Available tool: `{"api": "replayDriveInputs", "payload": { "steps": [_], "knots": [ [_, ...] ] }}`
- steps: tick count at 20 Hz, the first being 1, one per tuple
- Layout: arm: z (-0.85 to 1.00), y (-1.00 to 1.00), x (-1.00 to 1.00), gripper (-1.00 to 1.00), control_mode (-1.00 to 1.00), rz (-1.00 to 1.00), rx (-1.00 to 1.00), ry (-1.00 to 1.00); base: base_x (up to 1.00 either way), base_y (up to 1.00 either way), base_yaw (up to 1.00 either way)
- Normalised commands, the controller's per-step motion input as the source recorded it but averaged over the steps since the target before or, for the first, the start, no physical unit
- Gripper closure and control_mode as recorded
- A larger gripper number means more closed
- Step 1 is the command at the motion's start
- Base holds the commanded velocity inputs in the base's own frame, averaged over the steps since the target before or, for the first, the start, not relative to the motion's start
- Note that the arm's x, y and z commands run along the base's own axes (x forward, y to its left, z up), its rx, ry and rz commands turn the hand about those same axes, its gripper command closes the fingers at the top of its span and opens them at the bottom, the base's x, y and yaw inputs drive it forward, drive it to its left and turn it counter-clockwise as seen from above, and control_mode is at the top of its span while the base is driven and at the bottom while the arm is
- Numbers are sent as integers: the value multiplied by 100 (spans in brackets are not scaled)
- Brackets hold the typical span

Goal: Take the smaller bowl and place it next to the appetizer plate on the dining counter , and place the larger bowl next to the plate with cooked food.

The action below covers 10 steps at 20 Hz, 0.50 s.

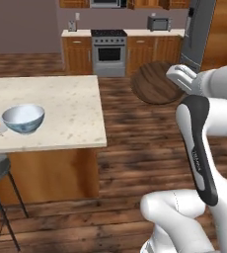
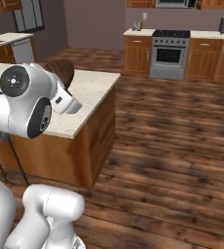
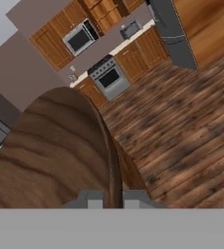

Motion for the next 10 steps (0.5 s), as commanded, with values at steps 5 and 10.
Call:
{"api": "replayDriveInputs", "payload": {
  "steps": [5,10],
  "knots": [
    [0,0,0,100,100,0,0,0,-5,100,0],
    [0,0,0,100,100,0,0,0,0,100,0]
  ]
}}
